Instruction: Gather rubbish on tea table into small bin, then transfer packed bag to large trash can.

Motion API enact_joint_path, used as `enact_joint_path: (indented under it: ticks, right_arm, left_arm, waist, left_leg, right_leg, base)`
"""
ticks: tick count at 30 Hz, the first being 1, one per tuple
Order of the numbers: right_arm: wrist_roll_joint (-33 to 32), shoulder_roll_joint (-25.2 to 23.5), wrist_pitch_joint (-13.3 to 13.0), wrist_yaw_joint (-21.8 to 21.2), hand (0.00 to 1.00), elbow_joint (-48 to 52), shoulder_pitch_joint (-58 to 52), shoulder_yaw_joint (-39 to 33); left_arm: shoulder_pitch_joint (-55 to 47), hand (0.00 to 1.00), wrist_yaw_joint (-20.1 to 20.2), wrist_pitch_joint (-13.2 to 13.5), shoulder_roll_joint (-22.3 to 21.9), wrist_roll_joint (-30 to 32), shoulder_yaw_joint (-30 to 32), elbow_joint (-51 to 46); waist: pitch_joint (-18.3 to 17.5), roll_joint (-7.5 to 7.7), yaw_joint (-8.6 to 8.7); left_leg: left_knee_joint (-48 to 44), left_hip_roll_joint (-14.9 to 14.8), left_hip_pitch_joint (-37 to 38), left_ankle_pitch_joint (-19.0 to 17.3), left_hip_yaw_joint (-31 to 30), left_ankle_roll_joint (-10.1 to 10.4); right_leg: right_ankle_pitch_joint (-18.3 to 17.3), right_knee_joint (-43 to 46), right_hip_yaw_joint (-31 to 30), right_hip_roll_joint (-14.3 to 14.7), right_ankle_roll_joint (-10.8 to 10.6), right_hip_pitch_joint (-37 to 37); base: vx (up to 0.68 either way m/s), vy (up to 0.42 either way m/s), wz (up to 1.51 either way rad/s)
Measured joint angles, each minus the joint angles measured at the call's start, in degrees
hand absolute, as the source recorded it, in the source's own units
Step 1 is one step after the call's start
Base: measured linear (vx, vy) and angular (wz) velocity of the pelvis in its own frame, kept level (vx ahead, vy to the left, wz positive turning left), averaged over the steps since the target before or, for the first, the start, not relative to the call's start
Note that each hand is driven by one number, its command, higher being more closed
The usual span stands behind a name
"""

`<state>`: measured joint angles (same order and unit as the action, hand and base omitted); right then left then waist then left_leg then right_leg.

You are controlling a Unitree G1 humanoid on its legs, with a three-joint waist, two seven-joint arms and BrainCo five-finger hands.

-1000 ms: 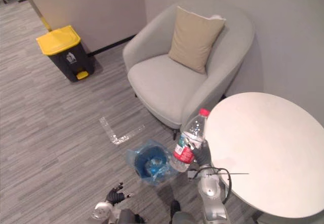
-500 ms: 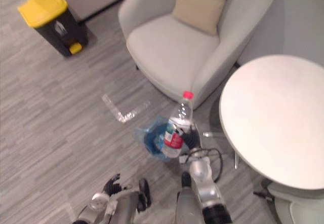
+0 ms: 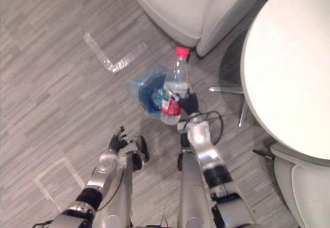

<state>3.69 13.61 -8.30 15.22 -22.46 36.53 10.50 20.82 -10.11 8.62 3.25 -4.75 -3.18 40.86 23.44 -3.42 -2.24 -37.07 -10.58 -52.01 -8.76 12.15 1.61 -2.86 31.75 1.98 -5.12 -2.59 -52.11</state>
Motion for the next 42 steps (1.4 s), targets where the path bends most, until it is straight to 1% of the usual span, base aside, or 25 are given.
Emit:
enact_joint_path:
  ticks: [2, 3, 6, 8, 14, 15, 18, 21, 30, 33, 34, 36, 38, 39, 41, 42]
  right_arm:
    - [-0.3, 0.3, 0.3, 0.3, 1.0, -3.4, 4.1, 0.6]
    - [-0.3, 0.4, 0.4, 0.5, 1.0, -4.6, 6.1, 1.1]
    - [-0.4, 0.4, 0.5, 0.6, 1.0, -7.9, 10.1, 1.3]
    - [-1.4, 0.4, 0.9, 0.5, 1.0, -12.1, 13.4, 1.6]
    - [-1.6, -0.1, 1.3, 0.7, 1.0, -18.1, 17.2, 1.4]
    - [-1.6, -0.1, 1.4, 0.8, 0.0, -19.3, 17.9, 1.3]
    - [-1.4, -0.2, 2.1, 1.2, 0.0, -21.5, 19.3, 0.5]
    - [-1.2, -1.9, 2.6, 2.0, 0.0, -22.9, 19.4, -1.4]
    - [1.6, -2.4, 2.7, 3.4, 0.0, -23.3, 19.3, -3.0]
    - [4.6, -2.2, 2.7, 3.7, 0.0, -23.0, 18.7, -2.4]
    - [7.4, -2.0, 2.7, 3.9, 0.0, -22.2, 18.3, -1.3]
    - [10.0, -1.8, 2.7, 3.9, 0.0, -21.2, 18.3, -0.1]
    - [14.3, -1.1, 2.6, 3.9, 0.0, -20.7, 18.3, 1.9]
    - [15.2, -1.1, 2.6, 3.9, 0.0, -20.7, 18.3, 2.3]
    - [19.0, 0.0, 2.6, 3.7, 0.0, -20.8, 18.3, 4.7]
    - [19.4, 0.0, 2.6, 3.7, 0.0, -21.0, 18.3, 5.5]
  left_arm:
    - [0.9, 0.0, -0.3, 0.1, 0.0, -0.1, 0.3, -1.0]
    - [1.1, 0.0, -0.9, 0.4, 0.0, -0.3, 0.8, -1.4]
    - [1.7, 0.0, -1.0, 0.6, -0.1, -1.1, 2.2, -1.6]
    - [2.7, 0.0, -1.1, 0.7, 0.1, -1.7, 2.4, -1.2]
    - [4.2, 0.0, -1.0, 0.7, -0.1, -2.1, 2.7, 0.0]
    - [4.8, 0.0, -1.0, 0.7, -0.1, -2.1, 2.8, 0.7]
    - [5.6, 0.0, -1.1, 0.7, 0.0, -2.1, 2.8, 0.9]
    - [5.7, 0.0, -1.1, 0.7, -0.2, -2.1, 2.8, 1.0]
    - [5.7, 0.0, -1.2, 0.7, -1.4, -2.1, 2.6, 1.4]
    - [5.6, 0.0, -1.2, 0.7, -1.8, -2.1, 2.1, 1.5]
    - [5.6, 0.0, -1.1, 0.7, -1.9, -2.0, 2.0, 1.5]
    - [5.6, 0.0, -1.1, 0.7, -1.9, -2.0, 2.0, 1.5]
    - [5.6, 0.0, -1.1, 0.7, -1.9, -2.0, 1.9, 1.6]
    - [5.6, 0.0, -1.1, 0.7, -1.9, -2.0, 1.9, 1.7]
    - [5.6, 0.0, -1.1, 0.7, -1.9, -2.0, 1.9, 2.1]
    - [5.6, 0.0, -1.1, 0.7, -1.9, -2.0, 1.9, 2.3]
  waist:
    - [1.3, 0.08, -0.76]
    - [1.3, 0.09, -0.9]
    - [1.3, 0.13, -1.09]
    - [1.4, 0.26, -1.62]
    - [1.4, 0.26, -1.54]
    - [1.4, 0.26, -1.54]
    - [1.4, 0.26, -1.66]
    - [1.4, 0.26, -1.64]
    - [1.4, 0.25, -1.55]
    - [1.3, 0.27, -1.5]
    - [1.3, 0.28, -1.43]
    - [1.3, 0.28, -1.28]
    - [1.1, 0.32, -1.28]
    - [1.1, 0.32, -1.29]
    - [1.1, 0.32, -1.31]
    - [1.1, 0.32, -1.32]
  left_leg:
    - [-0.3, -0.1, -1.0, 0.2, -0.8, 0.3]
    - [-0.5, -0.1, -2.3, 0.4, -1.3, 0.4]
    - [-1.2, -0.2, -4.9, 0.5, -1.9, 0.4]
    - [-1.6, -0.2, -6.5, 0.6, -2.1, 0.5]
    - [-2.0, 0.2, -8.3, 0.6, -3.1, 0.5]
    - [-2.0, 0.3, -8.9, 0.7, -3.1, 0.4]
    - [-1.9, 0.3, -10.2, 1.2, -3.2, 0.5]
    - [-1.8, 0.4, -10.0, 1.4, -3.2, 0.6]
    - [-2.0, 0.4, -9.9, 1.6, -3.4, 0.7]
    - [-2.0, 0.3, -9.8, 1.6, -3.4, 0.7]
    - [-2.1, 0.3, -9.8, 1.6, -3.3, 0.7]
    - [-2.1, 0.2, -9.8, 1.6, -3.3, 0.7]
    - [-2.2, 0.1, -9.8, 1.6, -3.3, 0.7]
    - [-2.2, 0.1, -9.7, 1.6, -3.3, 0.7]
    - [-2.1, 0.1, -9.7, 1.6, -3.3, 0.7]
    - [-2.1, 0.1, -9.8, 1.6, -3.3, 0.7]
  right_leg:
    - [-0.2, 0.5, 0.8, 0.0, 0.3, -0.6]
    - [-0.3, 0.9, 1.2, -0.1, 0.5, -1.8]
    - [-0.5, 1.9, 1.9, -0.2, 0.8, -4.0]
    - [-0.7, 2.4, 2.2, -0.3, 0.9, -5.5]
    - [-1.6, 3.4, 3.3, -1.0, 1.0, -6.7]
    - [-1.9, 4.0, 3.5, -1.2, 1.1, -7.4]
    - [-2.2, 4.6, 3.8, -1.5, 1.1, -8.8]
    - [-2.4, 5.3, 3.9, -1.6, 1.2, -8.9]
    - [-3.0, 6.2, 4.2, -1.7, 1.6, -8.9]
    - [-3.0, 6.2, 4.2, -1.7, 1.6, -8.9]
    - [-3.0, 6.2, 4.2, -1.7, 1.6, -8.8]
    - [-3.0, 6.1, 4.2, -1.7, 1.6, -8.8]
    - [-3.0, 6.1, 4.2, -1.6, 1.6, -8.7]
    - [-3.0, 6.1, 4.2, -1.6, 1.6, -8.7]
    - [-3.0, 6.0, 4.2, -1.6, 1.6, -8.7]
    - [-3.0, 6.0, 4.2, -1.6, 1.6, -8.7]
  base:
    - [-0.01, -0.022, 0.14]
    - [0.0, -0.015, 0.15]
    - [0.01, 0.005, 0.09]
    - [0.02, 0.015, 0.08]
    - [0.02, 0.01, 0.1]
    - [0.02, -0.001, 0.15]
    - [0.03, -0.008, 0.1]
    - [0.03, -0.008, 0.03]
    - [0.01, -0.012, 0.03]
    - [0.0, 0.0, 0.0]
    - [0.0, 0.0, 0.0]
    - [0.0, 0.0, 0.0]
    - [0.0, 0.0, 0.0]
    - [0.0, 0.0, 0.0]
    - [0.0, 0.0, 0.0]
    - [0.0, 0.0, 0.0]
